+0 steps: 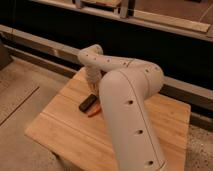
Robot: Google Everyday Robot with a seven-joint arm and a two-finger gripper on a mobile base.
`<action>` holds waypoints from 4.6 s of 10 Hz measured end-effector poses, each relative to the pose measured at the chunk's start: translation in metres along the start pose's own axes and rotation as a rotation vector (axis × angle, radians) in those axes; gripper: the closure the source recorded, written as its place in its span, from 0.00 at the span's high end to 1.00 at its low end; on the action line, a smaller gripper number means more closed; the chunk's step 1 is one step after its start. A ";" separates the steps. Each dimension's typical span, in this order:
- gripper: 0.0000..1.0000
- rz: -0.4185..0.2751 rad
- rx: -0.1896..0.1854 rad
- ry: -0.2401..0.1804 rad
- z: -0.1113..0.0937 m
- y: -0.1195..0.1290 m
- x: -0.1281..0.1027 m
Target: Push the ceramic bowl across the table
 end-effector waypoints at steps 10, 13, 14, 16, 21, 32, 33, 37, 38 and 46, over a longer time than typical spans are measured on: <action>0.00 0.063 0.031 -0.033 -0.008 -0.029 -0.023; 0.00 0.082 0.066 -0.045 -0.014 -0.042 -0.034; 0.00 0.095 0.080 -0.059 -0.023 -0.053 -0.038; 0.00 0.134 0.110 -0.085 -0.043 -0.080 -0.044; 0.00 0.182 0.124 -0.096 -0.053 -0.099 -0.044; 0.00 0.147 0.078 -0.049 -0.021 -0.070 -0.051; 0.00 0.146 0.083 -0.046 -0.019 -0.077 -0.056; 0.00 0.147 0.093 -0.047 -0.010 -0.103 -0.076; 0.00 0.150 0.093 -0.053 -0.009 -0.109 -0.081; 0.00 0.146 0.086 -0.071 -0.020 -0.104 -0.088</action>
